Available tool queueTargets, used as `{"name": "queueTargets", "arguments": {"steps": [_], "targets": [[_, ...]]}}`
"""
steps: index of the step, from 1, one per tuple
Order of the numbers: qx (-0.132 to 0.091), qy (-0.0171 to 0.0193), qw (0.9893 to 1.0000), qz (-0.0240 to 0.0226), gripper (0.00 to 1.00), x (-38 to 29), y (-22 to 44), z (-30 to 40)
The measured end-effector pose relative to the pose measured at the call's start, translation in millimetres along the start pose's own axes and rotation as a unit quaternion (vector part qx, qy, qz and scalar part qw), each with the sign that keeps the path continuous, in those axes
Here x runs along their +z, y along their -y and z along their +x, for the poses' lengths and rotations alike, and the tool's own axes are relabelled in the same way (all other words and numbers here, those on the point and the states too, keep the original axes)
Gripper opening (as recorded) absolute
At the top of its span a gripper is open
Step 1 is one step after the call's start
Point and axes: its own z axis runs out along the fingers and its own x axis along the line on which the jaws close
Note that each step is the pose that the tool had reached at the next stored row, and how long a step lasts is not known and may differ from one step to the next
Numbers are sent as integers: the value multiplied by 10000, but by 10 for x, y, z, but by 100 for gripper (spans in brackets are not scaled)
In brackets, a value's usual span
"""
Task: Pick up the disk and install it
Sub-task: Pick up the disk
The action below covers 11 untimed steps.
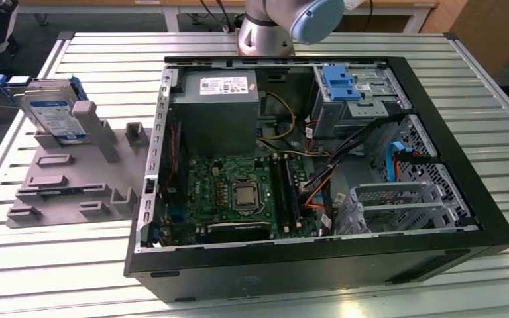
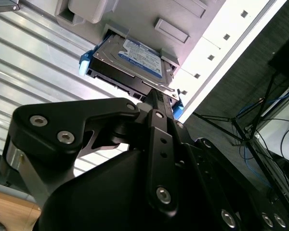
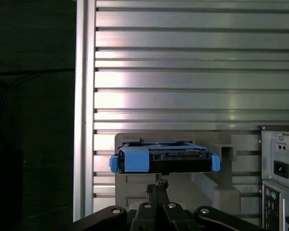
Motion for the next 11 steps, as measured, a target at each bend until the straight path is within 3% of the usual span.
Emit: {"name": "queueTargets", "arguments": {"steps": [11], "targets": [[-96,-4,10000,-2,11,0,0,0]]}}
